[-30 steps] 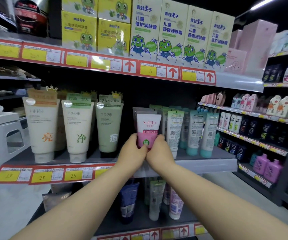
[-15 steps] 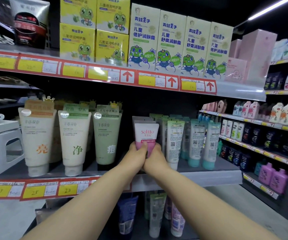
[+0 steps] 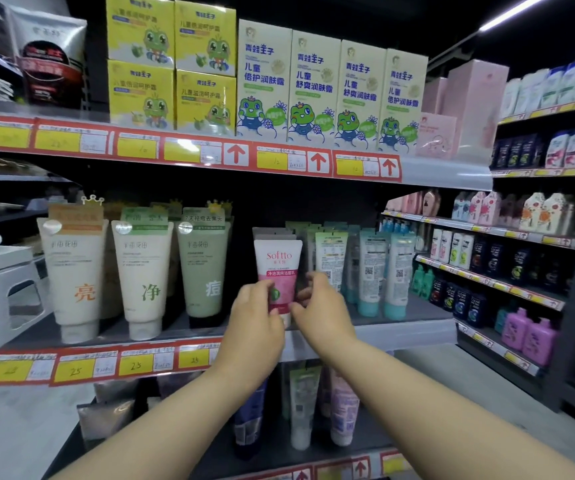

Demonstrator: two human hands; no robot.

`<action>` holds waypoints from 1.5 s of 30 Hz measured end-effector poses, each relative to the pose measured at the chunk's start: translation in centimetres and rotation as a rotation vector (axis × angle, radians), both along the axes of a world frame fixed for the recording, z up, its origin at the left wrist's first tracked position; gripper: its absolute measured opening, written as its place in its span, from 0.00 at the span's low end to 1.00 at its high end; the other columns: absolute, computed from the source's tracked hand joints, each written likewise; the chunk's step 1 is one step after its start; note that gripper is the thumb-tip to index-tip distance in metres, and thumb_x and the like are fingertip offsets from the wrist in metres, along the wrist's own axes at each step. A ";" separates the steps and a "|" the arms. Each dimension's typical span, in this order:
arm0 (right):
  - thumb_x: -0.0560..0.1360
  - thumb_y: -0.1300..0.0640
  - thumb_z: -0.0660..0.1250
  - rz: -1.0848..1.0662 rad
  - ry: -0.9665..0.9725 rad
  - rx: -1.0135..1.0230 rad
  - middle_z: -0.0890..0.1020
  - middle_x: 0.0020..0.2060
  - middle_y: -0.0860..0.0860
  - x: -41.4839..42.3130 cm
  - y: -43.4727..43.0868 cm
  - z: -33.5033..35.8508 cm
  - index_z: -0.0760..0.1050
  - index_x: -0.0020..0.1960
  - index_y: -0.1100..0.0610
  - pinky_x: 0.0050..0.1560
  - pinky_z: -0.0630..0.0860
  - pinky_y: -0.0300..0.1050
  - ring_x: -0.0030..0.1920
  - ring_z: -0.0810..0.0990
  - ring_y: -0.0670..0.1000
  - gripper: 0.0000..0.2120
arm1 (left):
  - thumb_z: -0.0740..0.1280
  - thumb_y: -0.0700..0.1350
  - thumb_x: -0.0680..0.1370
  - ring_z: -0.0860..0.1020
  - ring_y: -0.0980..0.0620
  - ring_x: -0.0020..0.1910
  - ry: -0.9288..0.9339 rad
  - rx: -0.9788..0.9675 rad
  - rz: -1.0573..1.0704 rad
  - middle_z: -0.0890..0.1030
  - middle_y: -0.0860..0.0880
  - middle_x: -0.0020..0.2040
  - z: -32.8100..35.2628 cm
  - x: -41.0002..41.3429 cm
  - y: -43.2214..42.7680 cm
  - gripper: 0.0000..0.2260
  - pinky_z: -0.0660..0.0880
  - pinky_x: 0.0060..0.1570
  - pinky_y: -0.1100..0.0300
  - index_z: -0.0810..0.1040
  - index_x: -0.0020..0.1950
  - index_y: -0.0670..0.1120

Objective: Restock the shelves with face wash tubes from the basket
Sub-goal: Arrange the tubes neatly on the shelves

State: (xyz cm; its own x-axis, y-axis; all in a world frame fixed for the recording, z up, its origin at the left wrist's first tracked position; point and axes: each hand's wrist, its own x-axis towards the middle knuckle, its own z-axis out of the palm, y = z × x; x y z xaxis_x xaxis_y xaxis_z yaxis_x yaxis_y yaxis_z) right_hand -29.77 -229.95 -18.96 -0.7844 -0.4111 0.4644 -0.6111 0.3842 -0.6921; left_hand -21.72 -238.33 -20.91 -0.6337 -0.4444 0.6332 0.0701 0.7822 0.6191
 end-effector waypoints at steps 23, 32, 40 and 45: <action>0.71 0.58 0.67 -0.203 0.019 -0.012 0.69 0.60 0.57 -7.0 4.7 -1.3 0.66 0.65 0.61 0.58 0.72 0.48 0.59 0.72 0.58 0.24 | 0.55 0.31 0.77 0.63 0.51 0.71 -0.106 0.205 -0.124 0.60 0.47 0.72 0.3 -7.4 6.1 0.26 0.57 0.63 0.69 0.61 0.74 0.46; 0.72 0.54 0.70 -0.126 -0.101 -0.140 0.77 0.60 0.54 -6.8 4.6 -1.4 0.66 0.66 0.59 0.59 0.74 0.52 0.60 0.76 0.55 0.26 | 0.59 0.37 0.77 0.61 0.46 0.73 -0.247 0.345 -0.122 0.54 0.45 0.77 1.5 -8.3 6.0 0.35 0.62 0.69 0.55 0.44 0.78 0.50; 0.72 0.60 0.64 -0.117 -0.118 -0.221 0.80 0.41 0.49 -6.8 4.9 -1.1 0.74 0.52 0.57 0.42 0.73 0.43 0.44 0.78 0.51 0.08 | 0.59 0.33 0.75 0.68 0.46 0.65 -0.252 0.385 -0.139 0.60 0.44 0.70 1.9 -8.4 6.0 0.27 0.67 0.67 0.58 0.60 0.74 0.46; 0.73 0.57 0.64 -0.073 -0.105 -0.216 0.78 0.42 0.52 -6.6 4.8 -0.6 0.75 0.47 0.58 0.38 0.68 0.42 0.43 0.75 0.51 0.05 | 0.59 0.32 0.76 0.72 0.54 0.54 -0.217 0.451 -0.221 0.74 0.47 0.61 2.1 -8.9 6.0 0.21 0.67 0.52 0.65 0.66 0.68 0.43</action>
